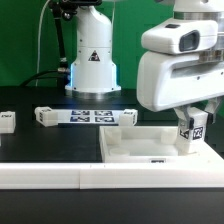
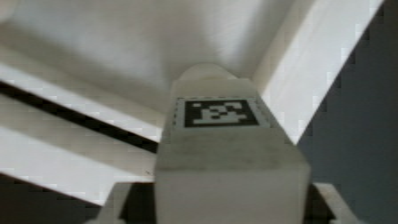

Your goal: Assemble one leg

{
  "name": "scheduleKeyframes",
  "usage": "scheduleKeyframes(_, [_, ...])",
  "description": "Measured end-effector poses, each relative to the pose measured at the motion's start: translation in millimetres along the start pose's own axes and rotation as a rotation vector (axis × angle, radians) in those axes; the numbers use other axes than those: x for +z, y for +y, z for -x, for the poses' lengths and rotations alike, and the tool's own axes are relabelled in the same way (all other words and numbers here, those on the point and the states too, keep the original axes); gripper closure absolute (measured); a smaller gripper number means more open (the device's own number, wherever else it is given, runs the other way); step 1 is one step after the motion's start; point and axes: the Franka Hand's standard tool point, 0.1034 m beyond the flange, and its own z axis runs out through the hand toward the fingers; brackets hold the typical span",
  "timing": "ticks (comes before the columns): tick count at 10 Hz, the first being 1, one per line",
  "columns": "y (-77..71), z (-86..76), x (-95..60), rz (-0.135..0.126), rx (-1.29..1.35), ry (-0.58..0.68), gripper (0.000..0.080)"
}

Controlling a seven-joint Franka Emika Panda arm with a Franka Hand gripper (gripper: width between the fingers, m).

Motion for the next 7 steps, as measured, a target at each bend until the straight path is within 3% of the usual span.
scheduleKeyframes(4, [5.2,-2.6,0.9,-0.001,0.402,0.014,0.0505])
scheduleKeyframes(7, [8.9,-1.7,1.1,-0.019,0.688,0.035,0.0505])
